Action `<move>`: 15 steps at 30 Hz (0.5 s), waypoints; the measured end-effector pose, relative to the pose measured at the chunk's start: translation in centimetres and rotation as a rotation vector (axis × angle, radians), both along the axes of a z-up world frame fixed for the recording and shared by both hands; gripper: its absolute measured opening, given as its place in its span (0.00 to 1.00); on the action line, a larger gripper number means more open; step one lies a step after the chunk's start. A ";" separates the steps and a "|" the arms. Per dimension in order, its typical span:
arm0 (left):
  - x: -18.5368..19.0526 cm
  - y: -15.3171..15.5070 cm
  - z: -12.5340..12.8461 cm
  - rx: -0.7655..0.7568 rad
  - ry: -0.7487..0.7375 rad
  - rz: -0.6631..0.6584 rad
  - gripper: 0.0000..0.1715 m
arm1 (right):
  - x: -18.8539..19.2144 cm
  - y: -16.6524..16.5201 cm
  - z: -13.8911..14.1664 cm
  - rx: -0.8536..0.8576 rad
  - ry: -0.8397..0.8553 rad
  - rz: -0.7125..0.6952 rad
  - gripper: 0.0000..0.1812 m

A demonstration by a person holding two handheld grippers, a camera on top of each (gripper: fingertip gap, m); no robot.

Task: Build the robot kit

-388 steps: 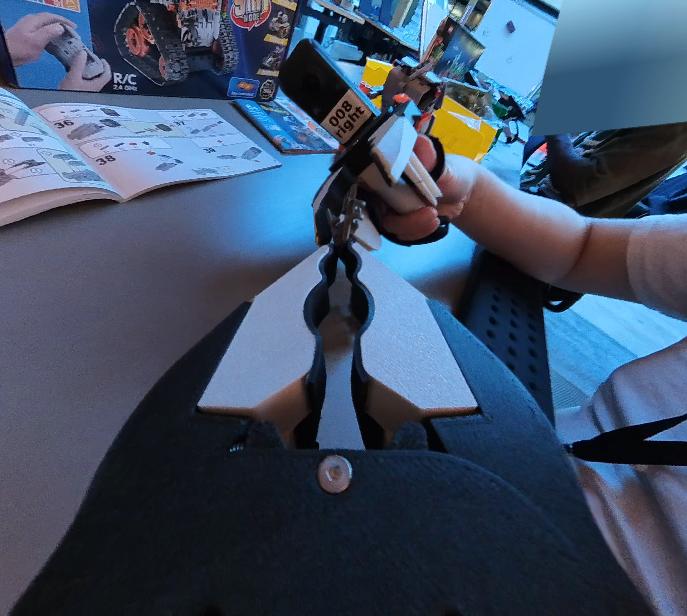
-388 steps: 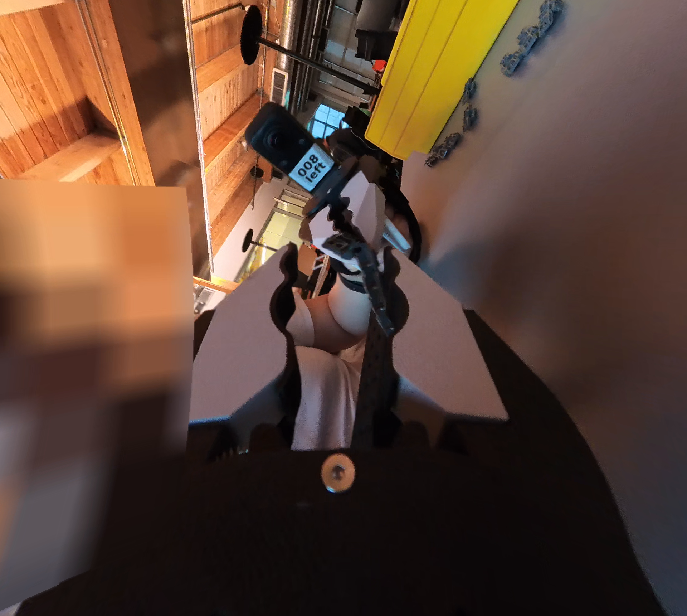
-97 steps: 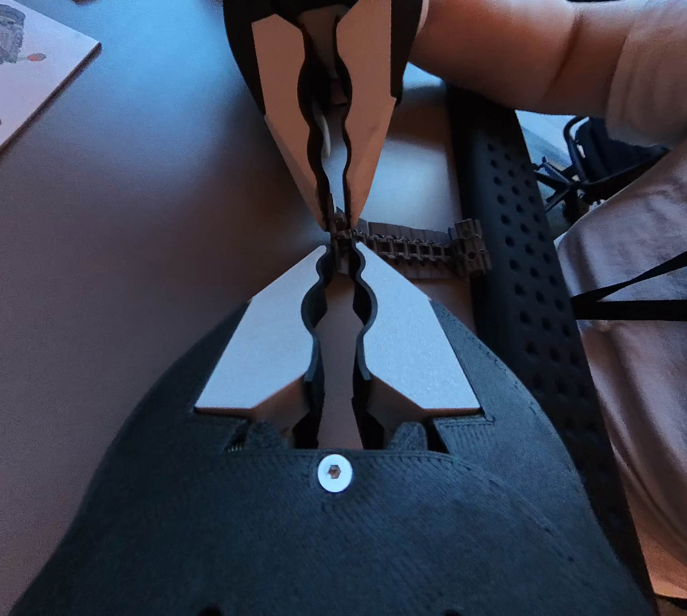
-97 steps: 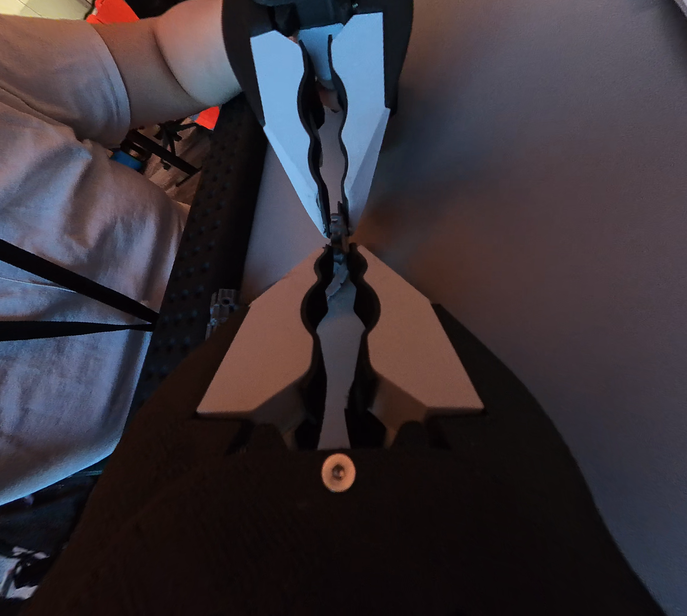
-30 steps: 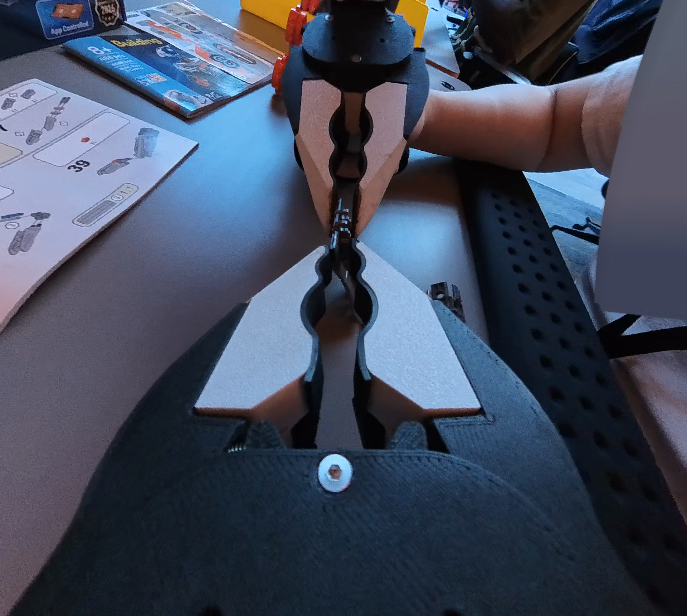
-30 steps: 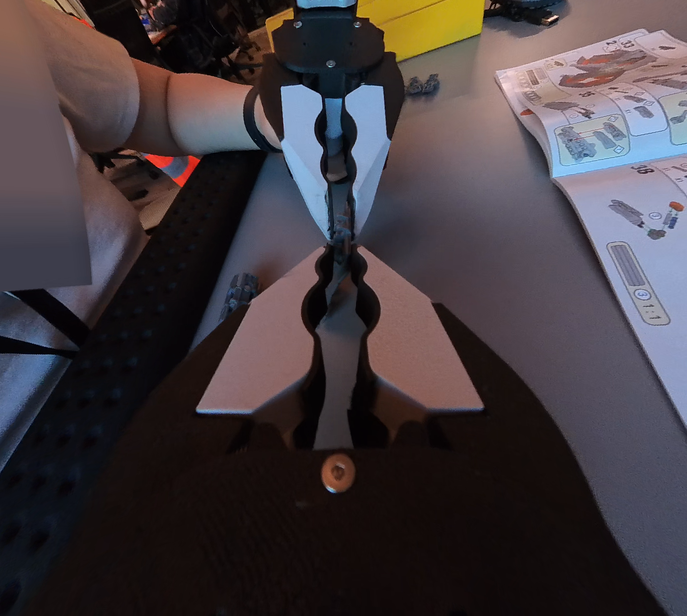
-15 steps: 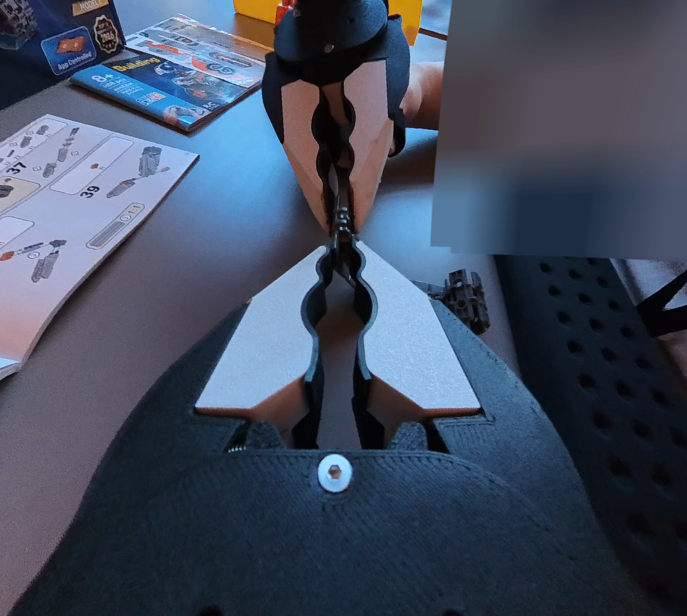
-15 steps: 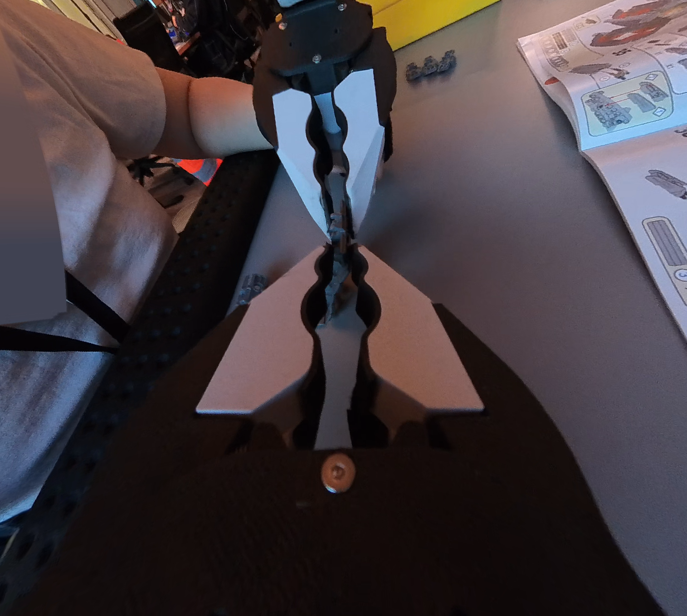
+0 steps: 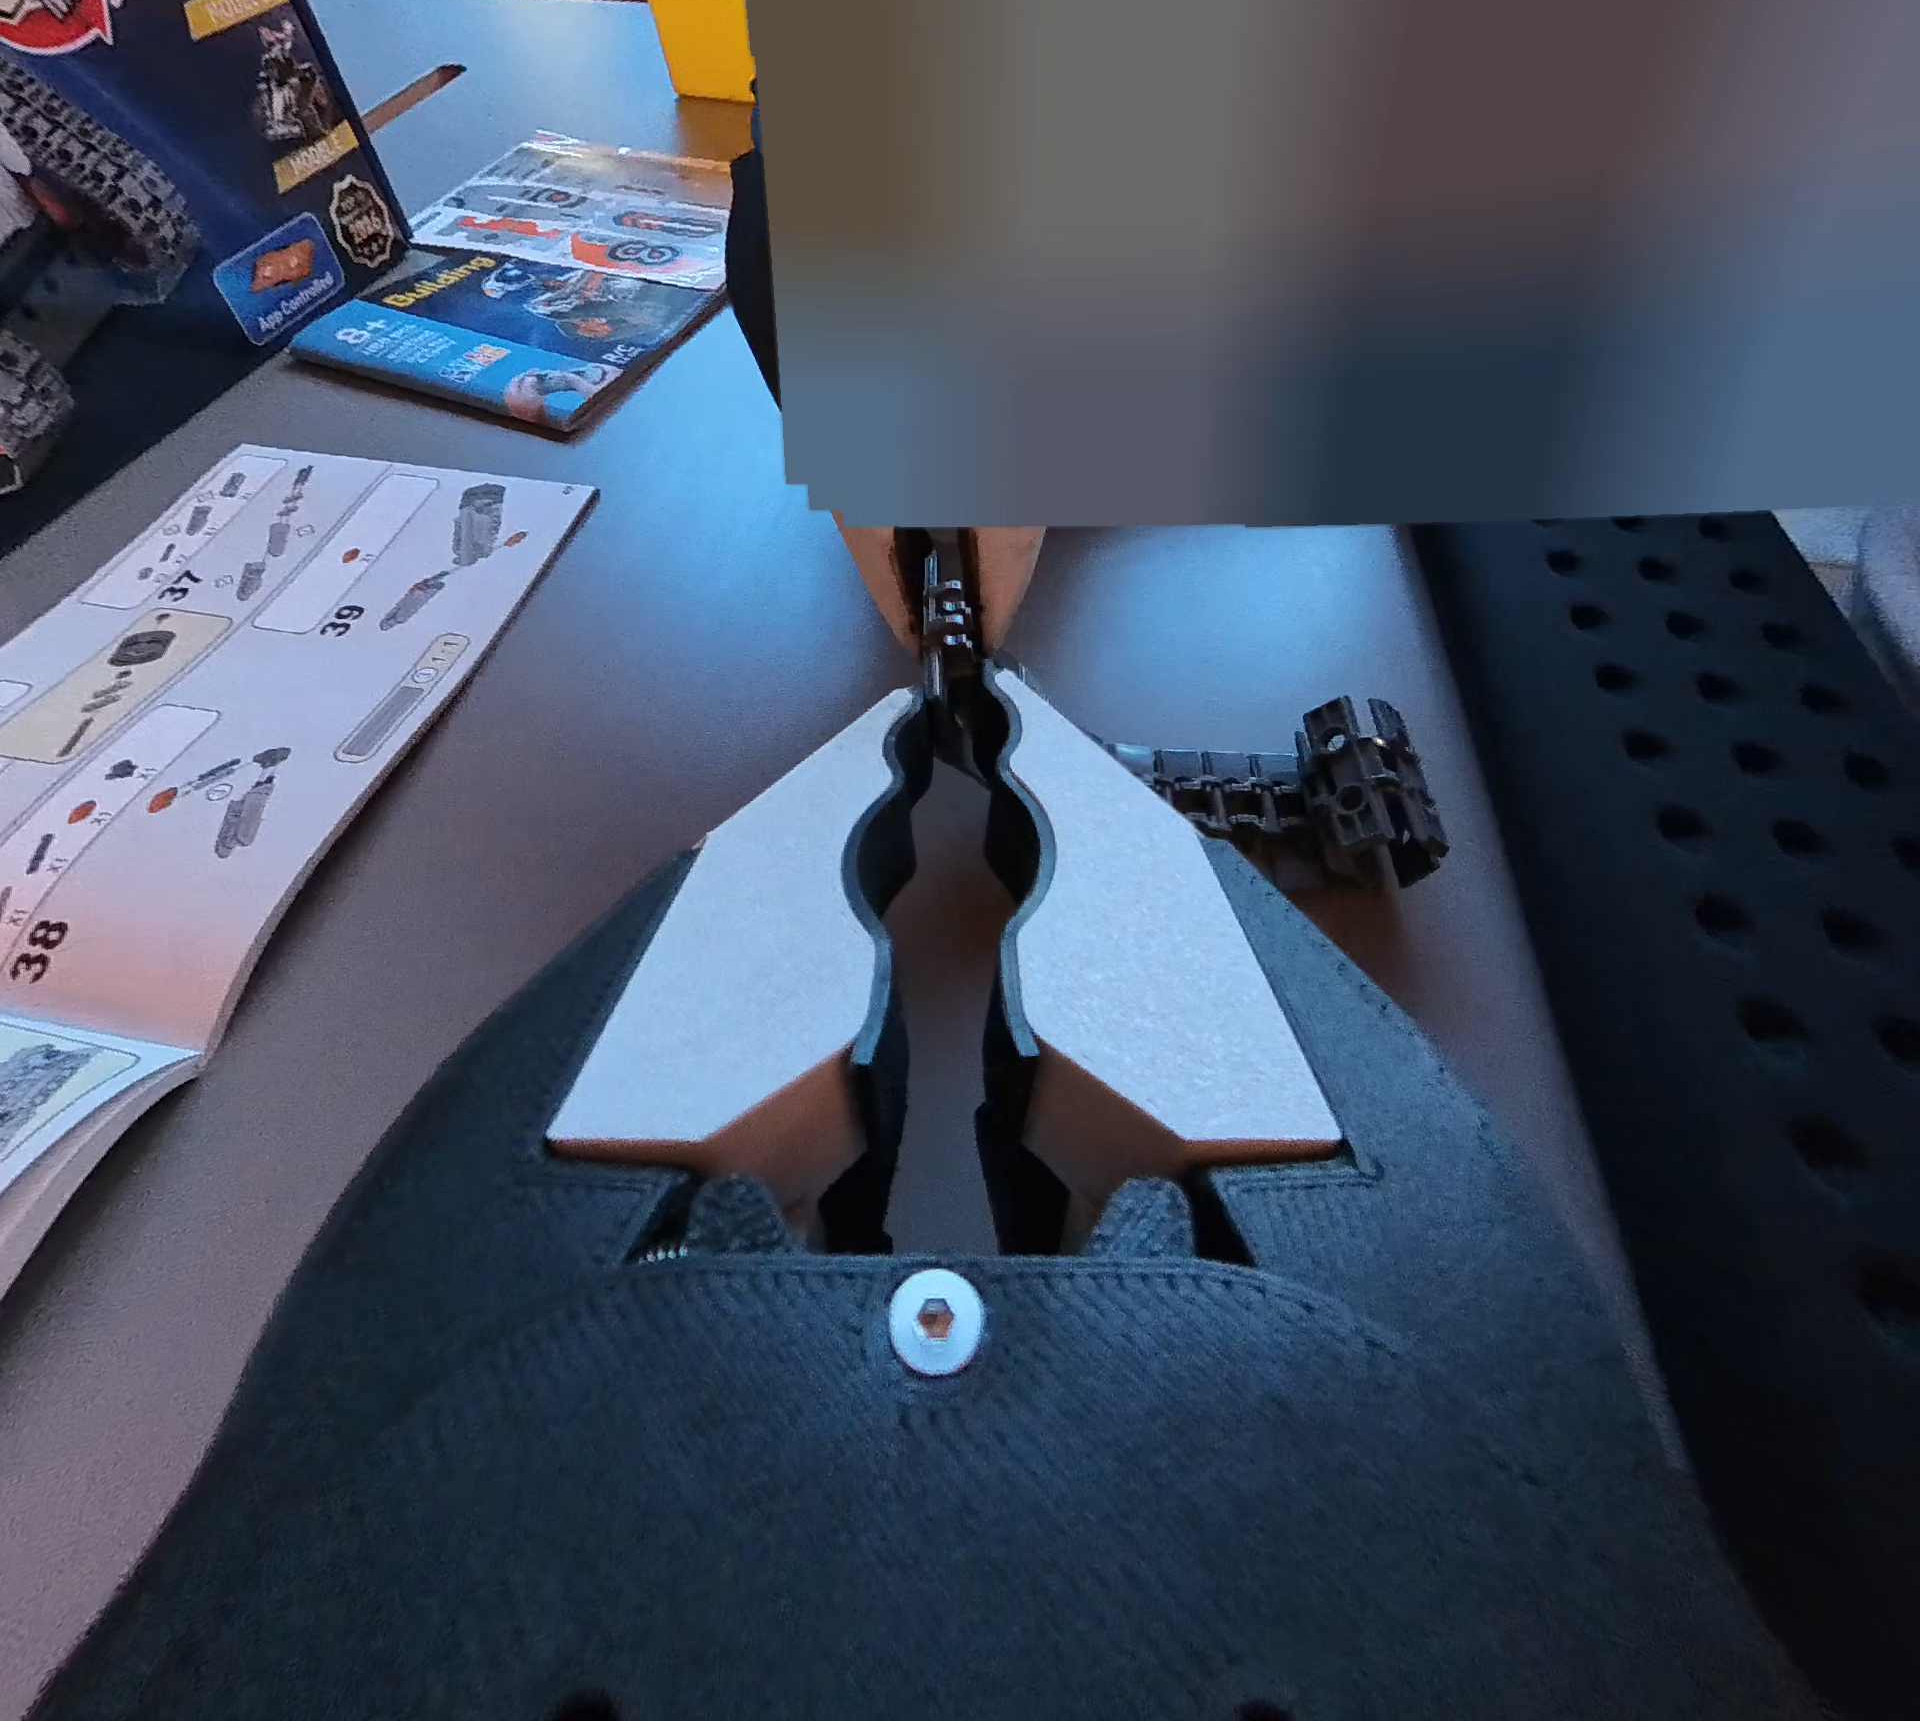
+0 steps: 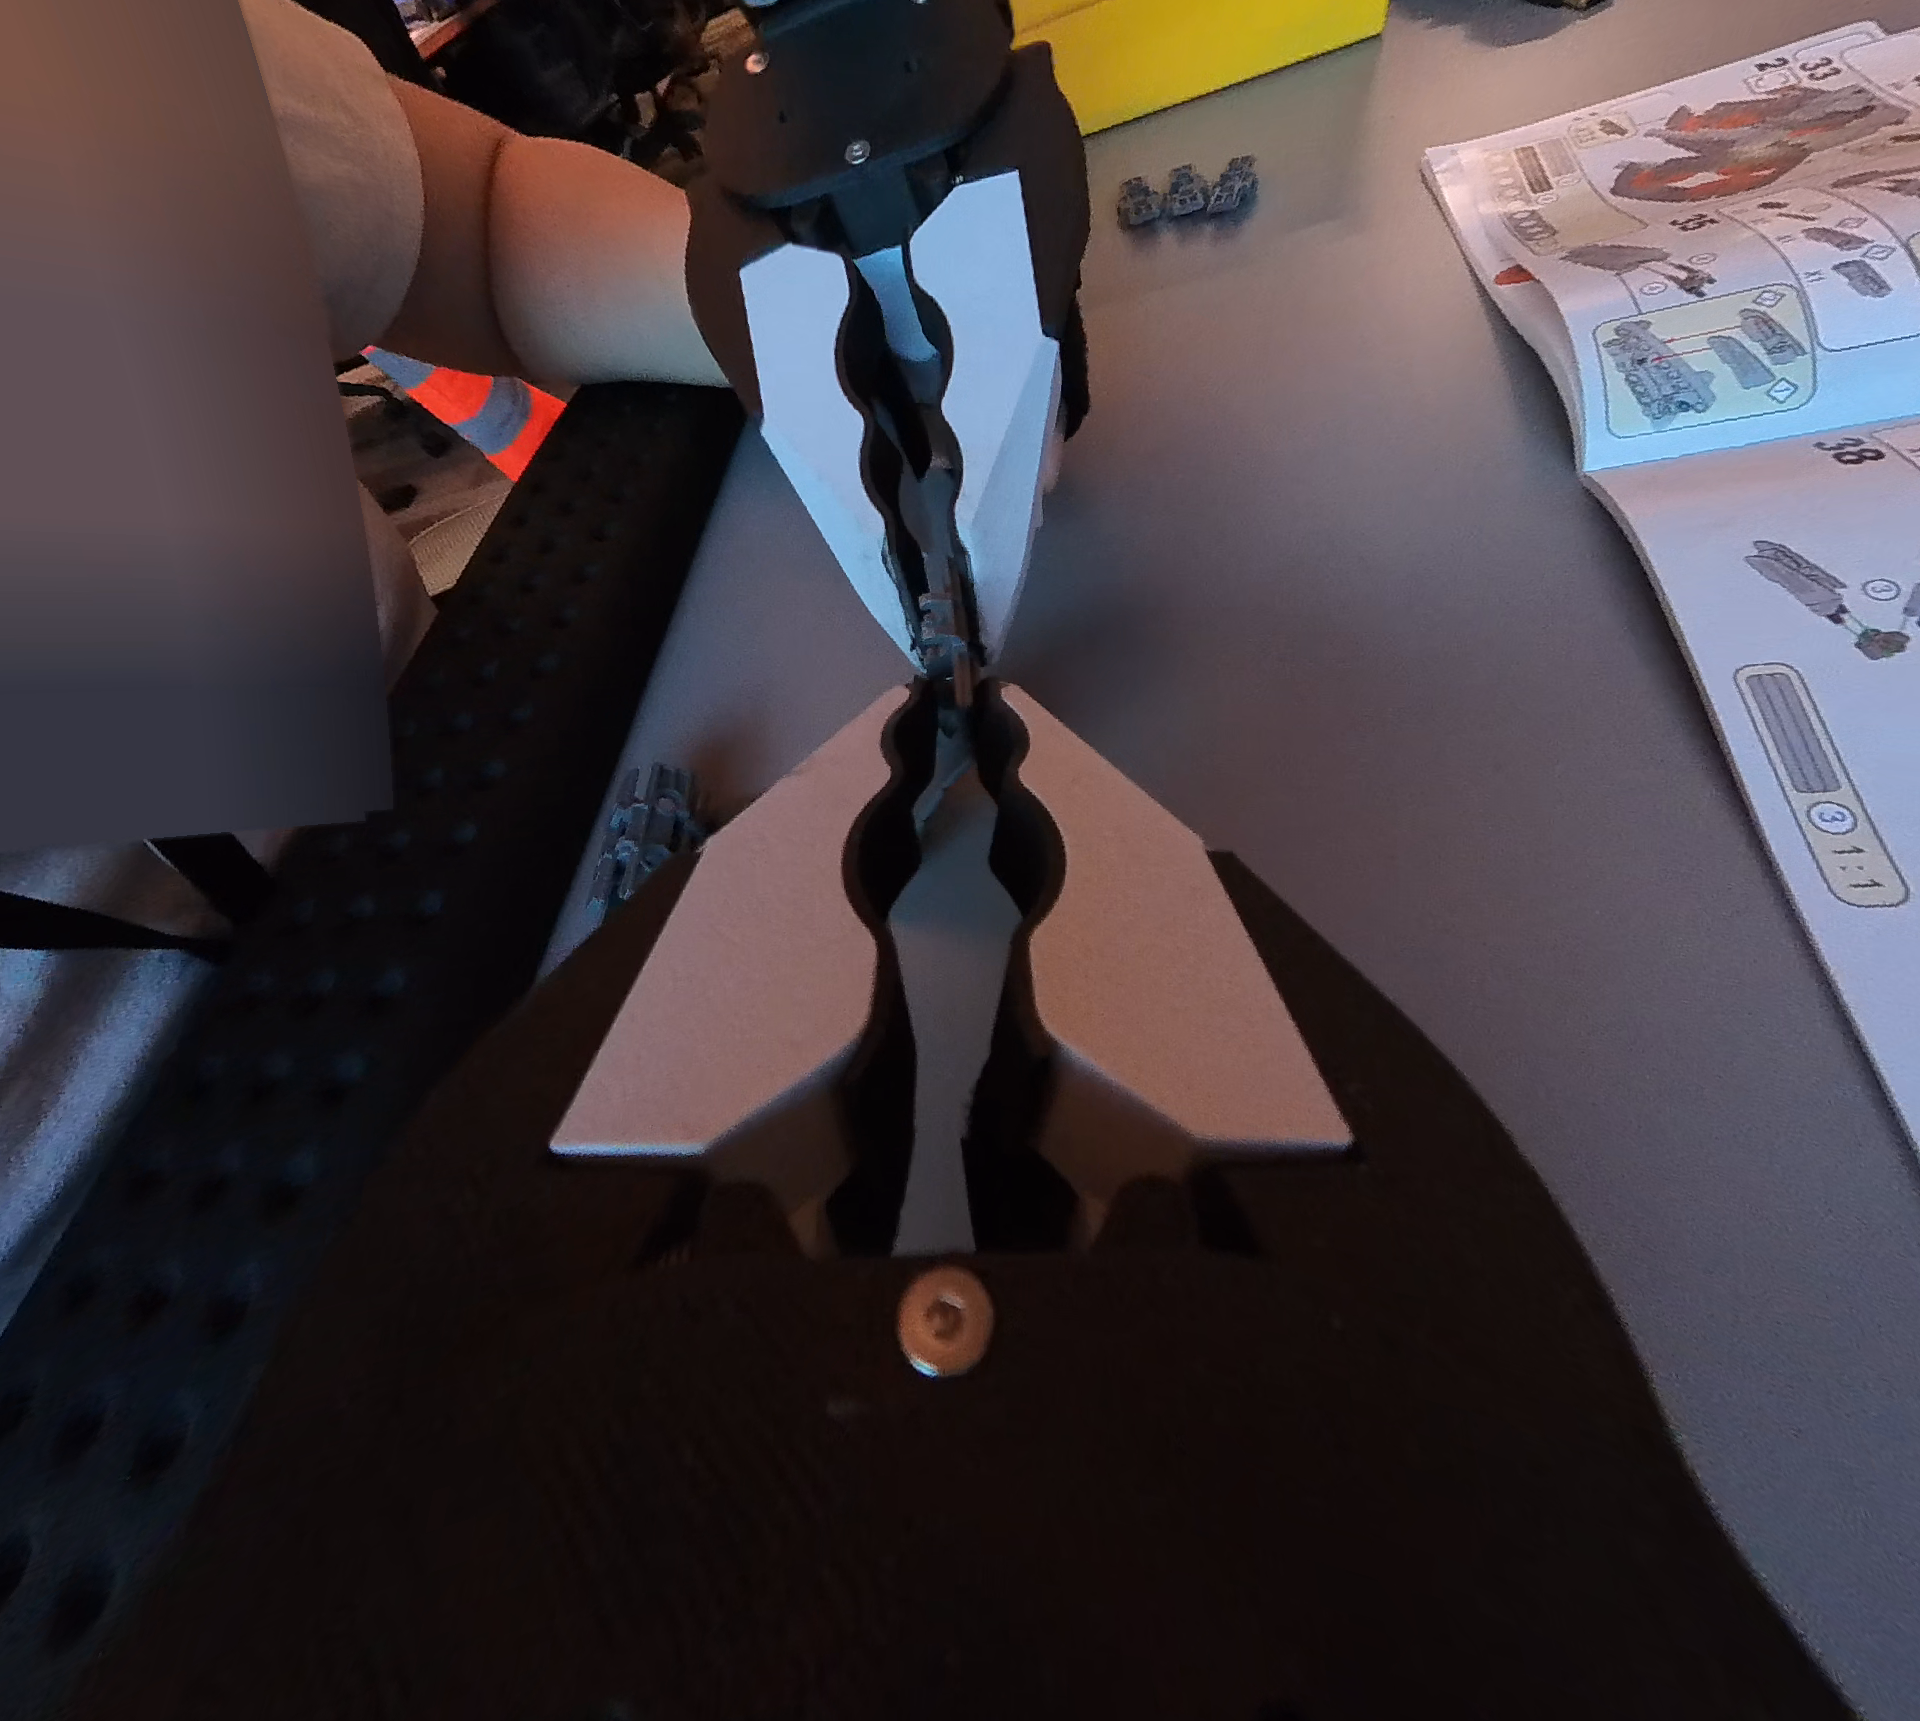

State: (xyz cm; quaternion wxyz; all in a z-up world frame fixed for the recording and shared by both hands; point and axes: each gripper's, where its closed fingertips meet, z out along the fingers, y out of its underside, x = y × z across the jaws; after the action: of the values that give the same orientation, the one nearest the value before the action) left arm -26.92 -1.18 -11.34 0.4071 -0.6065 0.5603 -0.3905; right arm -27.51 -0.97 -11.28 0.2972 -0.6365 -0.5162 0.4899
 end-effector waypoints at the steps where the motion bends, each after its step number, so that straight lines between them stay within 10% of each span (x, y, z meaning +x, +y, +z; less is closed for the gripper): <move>1: 0.0 0.0 0.0 0.005 0.002 0.000 0.03 | 0.0 -0.1 -0.1 0.003 -0.003 0.003 0.03; 9: 0.0 0.4 -0.4 0.182 0.040 0.024 0.04 | 0.0 0.4 -0.4 0.006 -0.024 -0.023 0.04; 15: -0.4 1.1 -0.6 0.030 0.049 0.035 0.08 | -0.3 0.8 -1.3 0.116 -0.094 -0.035 0.03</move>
State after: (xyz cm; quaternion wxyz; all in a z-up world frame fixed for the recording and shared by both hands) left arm -27.35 -0.08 -11.95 0.4092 -0.6194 0.5651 -0.3600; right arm -27.77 -0.13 -12.60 0.3173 -0.6494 -0.5461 0.4236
